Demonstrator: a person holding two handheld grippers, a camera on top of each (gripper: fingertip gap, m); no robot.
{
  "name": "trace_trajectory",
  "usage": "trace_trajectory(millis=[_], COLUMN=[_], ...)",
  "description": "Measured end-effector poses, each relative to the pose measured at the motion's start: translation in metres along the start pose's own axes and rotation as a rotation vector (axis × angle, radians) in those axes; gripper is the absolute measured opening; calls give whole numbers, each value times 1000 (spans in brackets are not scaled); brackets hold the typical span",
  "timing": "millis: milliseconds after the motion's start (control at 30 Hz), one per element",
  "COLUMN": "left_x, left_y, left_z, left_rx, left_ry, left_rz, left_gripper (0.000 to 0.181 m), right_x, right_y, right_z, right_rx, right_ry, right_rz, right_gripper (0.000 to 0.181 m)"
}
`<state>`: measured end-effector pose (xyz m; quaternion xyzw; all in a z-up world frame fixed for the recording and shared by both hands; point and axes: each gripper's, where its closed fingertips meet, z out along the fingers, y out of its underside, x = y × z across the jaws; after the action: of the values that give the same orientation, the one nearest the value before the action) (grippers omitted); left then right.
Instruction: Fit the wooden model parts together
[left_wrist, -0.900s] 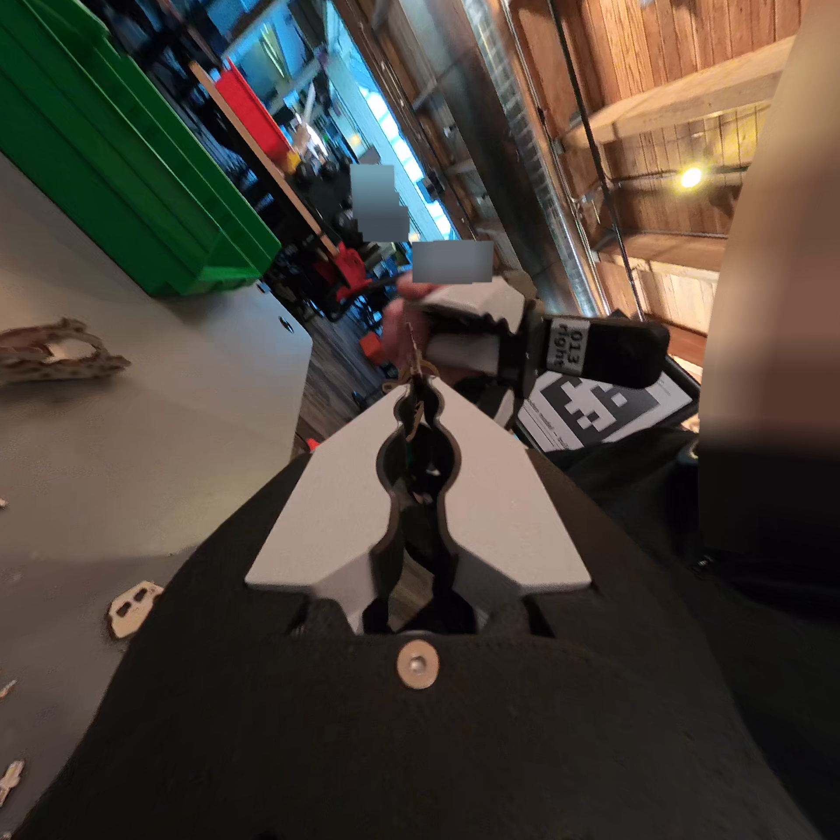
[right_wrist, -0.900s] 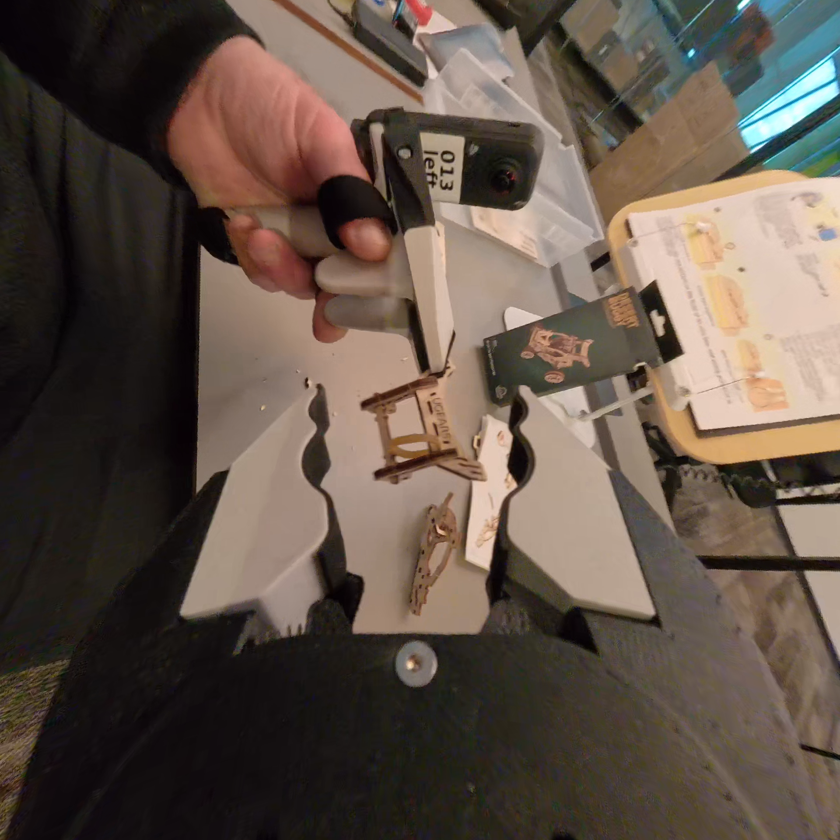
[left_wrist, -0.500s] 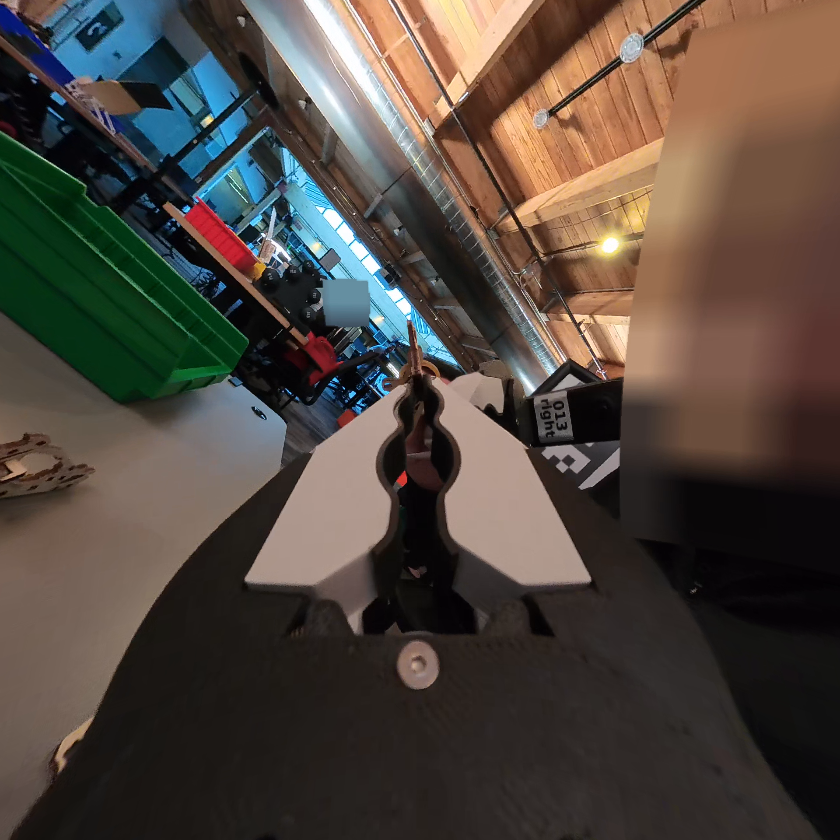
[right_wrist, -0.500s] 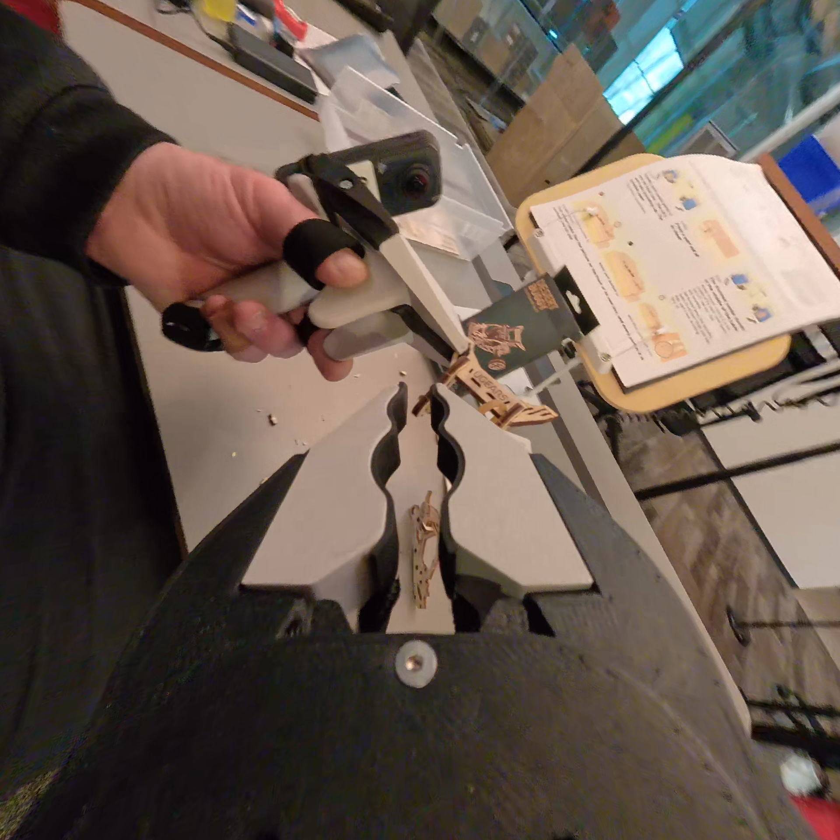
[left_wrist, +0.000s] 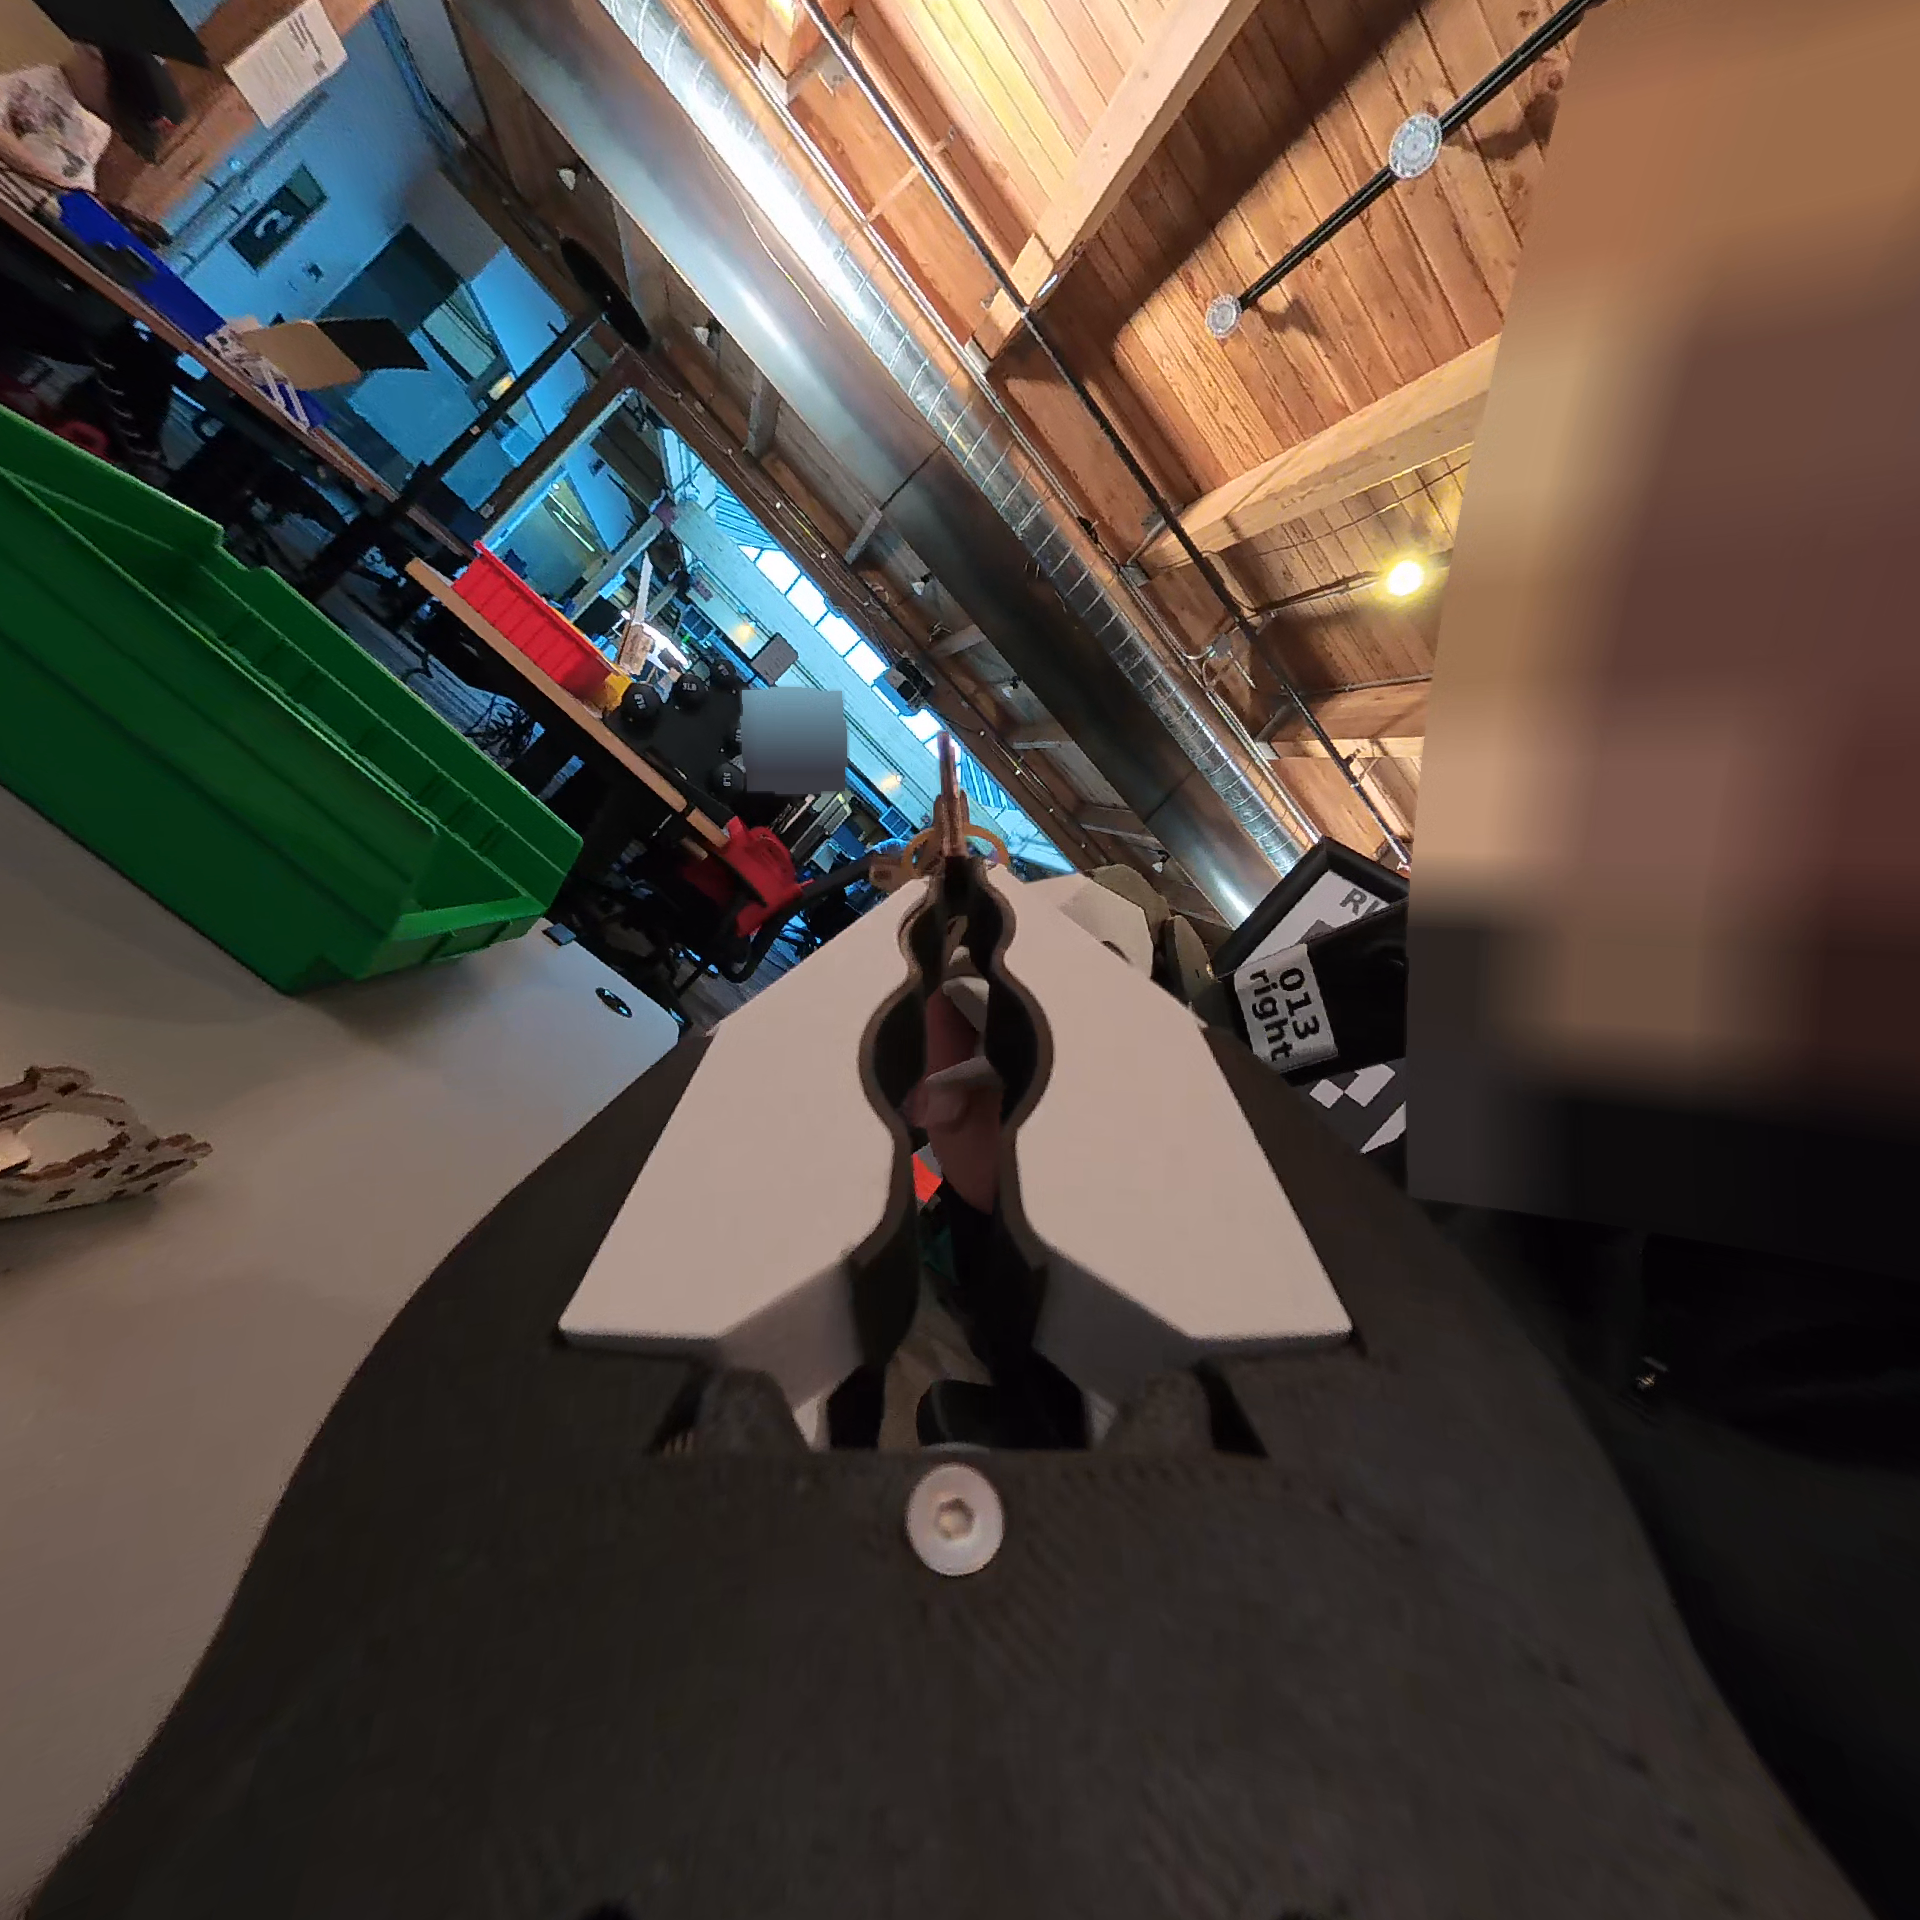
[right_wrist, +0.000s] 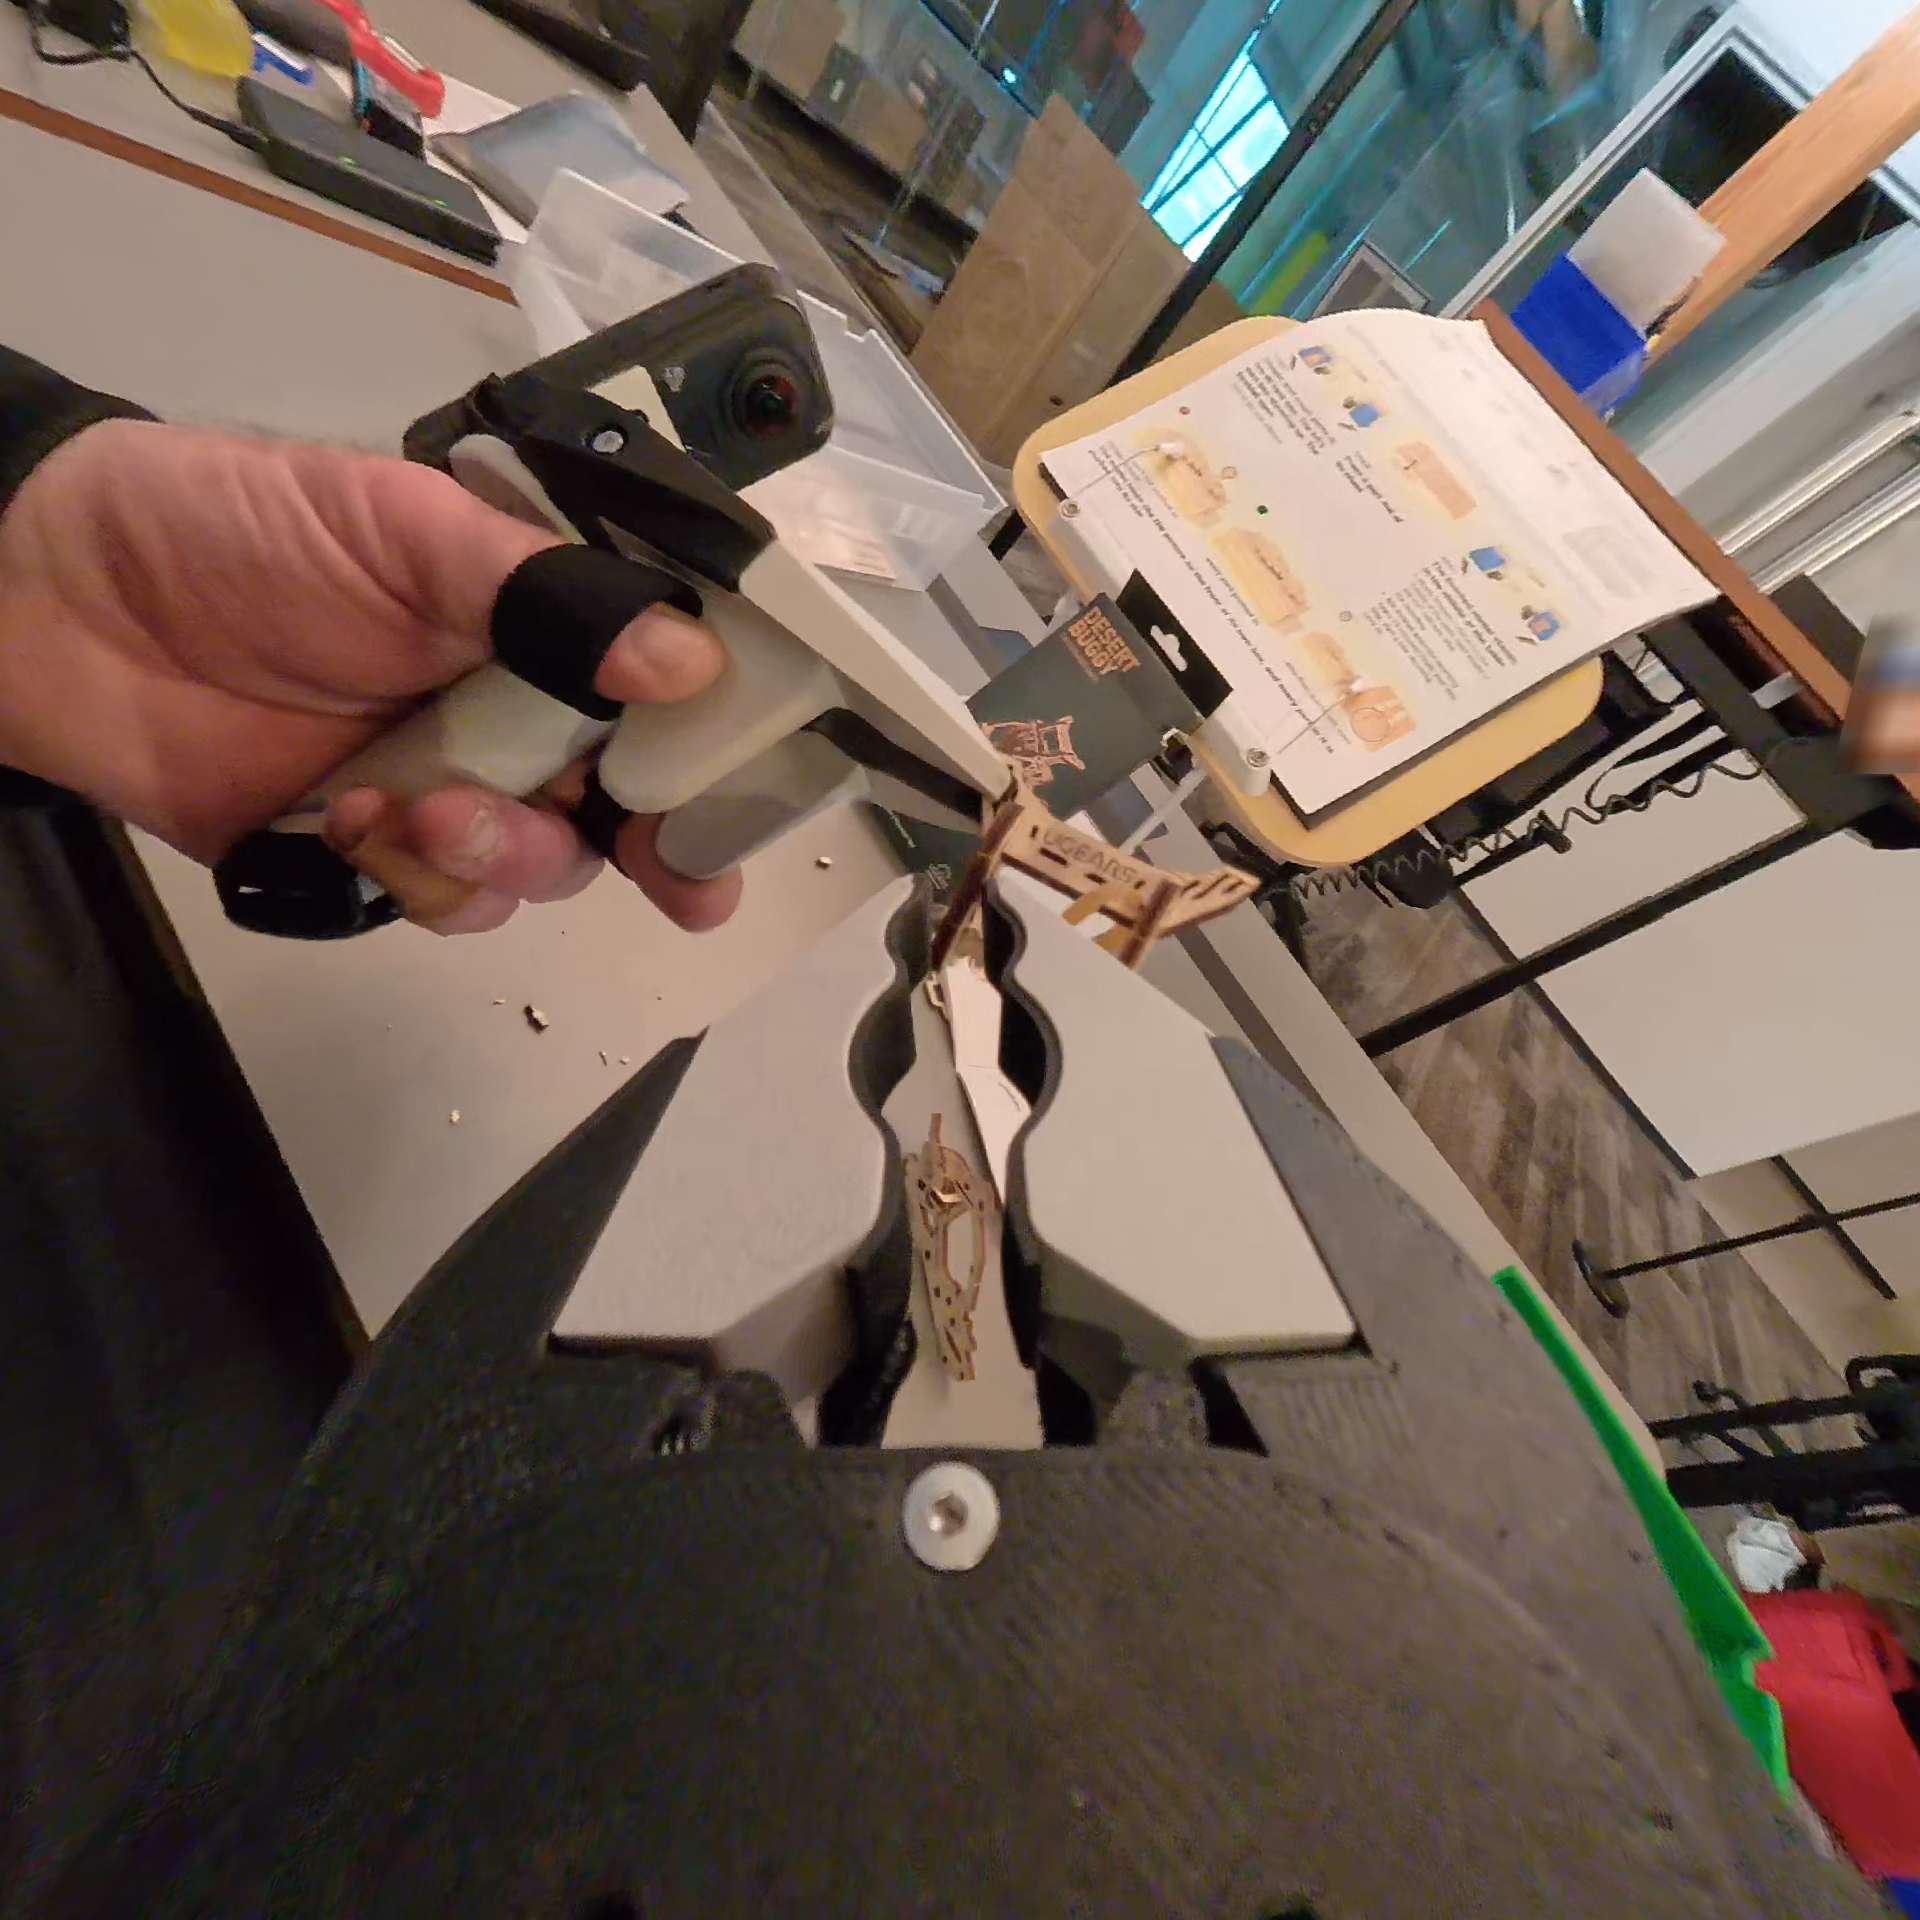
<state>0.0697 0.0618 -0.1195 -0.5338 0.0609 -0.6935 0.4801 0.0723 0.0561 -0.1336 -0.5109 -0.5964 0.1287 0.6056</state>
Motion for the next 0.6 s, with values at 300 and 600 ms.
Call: trace_trajectory(millis=[300, 600], left_x=[-2, -4], left_y=[3, 7], left_z=[3, 3], left_rx=[24, -2], left_ry=[-26, -104], left_rz=[1, 99], left_gripper=[2, 1], right_x=[4, 2], right_y=[3, 5], right_z=[2, 2], right_rx=[-6, -12], right_ry=[33, 21], right_rz=[13, 57], right_gripper=[3, 1])
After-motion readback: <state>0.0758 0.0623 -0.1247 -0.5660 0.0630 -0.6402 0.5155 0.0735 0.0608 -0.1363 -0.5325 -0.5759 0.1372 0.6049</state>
